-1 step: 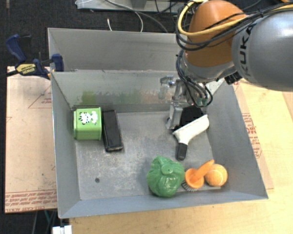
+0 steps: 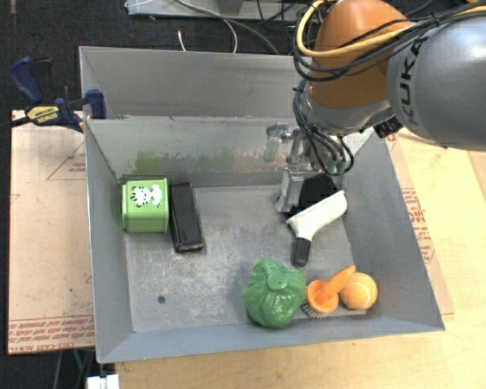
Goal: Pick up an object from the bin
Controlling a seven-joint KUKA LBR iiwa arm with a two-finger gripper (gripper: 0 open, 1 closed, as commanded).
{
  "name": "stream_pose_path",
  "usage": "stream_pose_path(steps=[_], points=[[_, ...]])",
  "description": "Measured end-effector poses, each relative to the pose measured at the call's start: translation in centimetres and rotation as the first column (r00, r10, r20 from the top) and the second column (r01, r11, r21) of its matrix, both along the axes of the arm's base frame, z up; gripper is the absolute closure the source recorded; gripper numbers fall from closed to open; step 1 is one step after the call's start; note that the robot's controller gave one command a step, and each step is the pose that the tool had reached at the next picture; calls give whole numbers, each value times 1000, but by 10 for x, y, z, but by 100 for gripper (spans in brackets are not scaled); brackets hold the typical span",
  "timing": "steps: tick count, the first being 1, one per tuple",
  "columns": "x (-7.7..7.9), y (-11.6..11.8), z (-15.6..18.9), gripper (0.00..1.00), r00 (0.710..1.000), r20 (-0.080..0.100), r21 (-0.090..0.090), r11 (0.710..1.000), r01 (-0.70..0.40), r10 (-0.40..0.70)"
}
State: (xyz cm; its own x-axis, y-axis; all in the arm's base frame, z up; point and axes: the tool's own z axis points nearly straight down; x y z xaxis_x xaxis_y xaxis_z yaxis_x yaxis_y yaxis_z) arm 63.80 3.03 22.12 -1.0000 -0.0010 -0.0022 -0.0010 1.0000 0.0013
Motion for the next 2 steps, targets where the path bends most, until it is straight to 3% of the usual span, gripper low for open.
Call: stream_pose_path(steps=[1,2], points=[[-6,-17,-15,0,1000,8,3,1000,-27,27],[0,-9,-88,0,999,12,2,999,42,-42]])
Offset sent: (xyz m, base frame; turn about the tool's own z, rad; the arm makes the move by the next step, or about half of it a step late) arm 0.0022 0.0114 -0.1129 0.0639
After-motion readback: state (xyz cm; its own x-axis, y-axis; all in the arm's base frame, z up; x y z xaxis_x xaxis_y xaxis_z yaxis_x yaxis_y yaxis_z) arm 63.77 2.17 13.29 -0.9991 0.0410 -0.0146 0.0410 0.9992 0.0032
